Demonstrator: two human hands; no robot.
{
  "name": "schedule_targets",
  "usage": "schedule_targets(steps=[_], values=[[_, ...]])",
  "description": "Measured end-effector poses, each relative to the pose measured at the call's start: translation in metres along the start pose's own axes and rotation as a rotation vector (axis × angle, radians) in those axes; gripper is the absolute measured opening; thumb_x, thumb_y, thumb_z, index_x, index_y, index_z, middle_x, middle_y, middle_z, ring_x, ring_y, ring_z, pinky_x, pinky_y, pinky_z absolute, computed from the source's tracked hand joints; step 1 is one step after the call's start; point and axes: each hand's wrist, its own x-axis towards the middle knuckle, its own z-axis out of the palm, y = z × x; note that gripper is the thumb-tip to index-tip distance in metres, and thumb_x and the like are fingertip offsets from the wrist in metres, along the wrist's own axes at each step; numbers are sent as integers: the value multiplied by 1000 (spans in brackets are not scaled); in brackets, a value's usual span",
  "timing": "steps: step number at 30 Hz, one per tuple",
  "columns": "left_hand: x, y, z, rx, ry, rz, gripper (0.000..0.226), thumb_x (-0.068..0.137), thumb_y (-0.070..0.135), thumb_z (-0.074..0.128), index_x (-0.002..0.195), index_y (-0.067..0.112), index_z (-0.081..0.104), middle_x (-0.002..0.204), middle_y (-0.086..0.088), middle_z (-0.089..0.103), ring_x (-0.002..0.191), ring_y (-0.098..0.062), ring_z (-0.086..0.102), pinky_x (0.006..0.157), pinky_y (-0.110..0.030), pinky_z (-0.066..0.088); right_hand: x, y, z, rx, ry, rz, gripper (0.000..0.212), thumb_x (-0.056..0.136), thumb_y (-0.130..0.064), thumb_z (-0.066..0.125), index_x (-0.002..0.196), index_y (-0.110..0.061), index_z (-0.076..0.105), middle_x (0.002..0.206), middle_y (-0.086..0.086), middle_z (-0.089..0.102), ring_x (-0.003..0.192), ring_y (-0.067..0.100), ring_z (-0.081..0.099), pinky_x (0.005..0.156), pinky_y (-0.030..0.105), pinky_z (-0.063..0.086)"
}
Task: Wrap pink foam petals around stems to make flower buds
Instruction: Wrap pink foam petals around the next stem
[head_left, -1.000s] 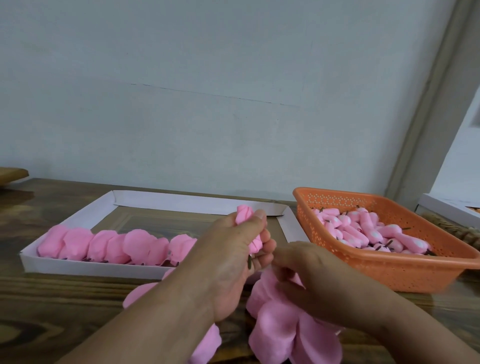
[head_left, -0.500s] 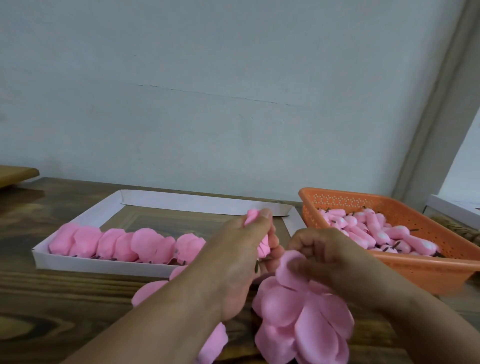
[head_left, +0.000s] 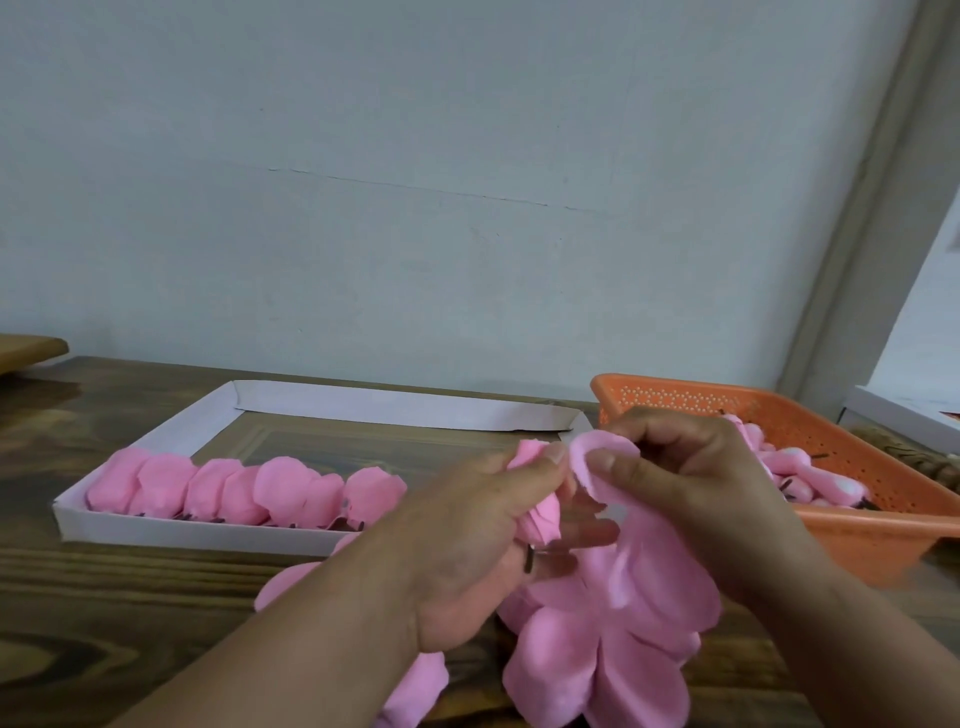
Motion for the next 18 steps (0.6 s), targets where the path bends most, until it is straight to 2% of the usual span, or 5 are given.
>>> schedule_targets(steps=[4, 7, 10, 14, 18], values=[[0, 0, -1, 11, 23, -28, 24, 88, 29, 53, 75, 9, 57, 87, -12, 67, 84, -24, 63, 85, -44, 47, 2, 2, 1, -54, 164, 47, 14, 80, 1, 66, 70, -8, 71, 64, 10, 67, 56, 9, 55, 51, 20, 43], [1, -1, -2, -21, -8, -34, 39, 72, 29, 62, 96, -1, 62, 89, -14, 64, 77, -22, 64, 75, -37, 53, 3, 5, 2, -87, 256, 103, 16, 82, -2, 66, 70, -10, 70, 54, 3, 64, 48, 7, 50, 44, 18, 39], [6, -3, -7, -112, -33, -104, 55, 74, 32, 59, 117, -2, 60, 114, -23, 65, 100, -32, 66, 90, -45, 53, 3, 7, 2, -105, 352, 116, 18, 85, -4, 63, 70, -12, 69, 52, 7, 61, 47, 9, 49, 42, 19, 40], [10, -2, -7, -399, 21, -164, 20, 73, 30, 57, 76, 10, 56, 104, -24, 69, 100, -33, 64, 89, -46, 48, 1, 8, 3, -245, 327, 92, 27, 85, 3, 59, 65, -13, 62, 43, -6, 58, 39, 0, 48, 36, 11, 33], [12, -8, -5, -463, 104, -254, 20, 81, 25, 57, 72, 9, 52, 105, -28, 60, 102, -34, 47, 85, -48, 46, 4, 16, 0, -89, 414, 249, 18, 90, -5, 54, 79, -6, 67, 57, 9, 64, 50, 13, 54, 46, 19, 39]])
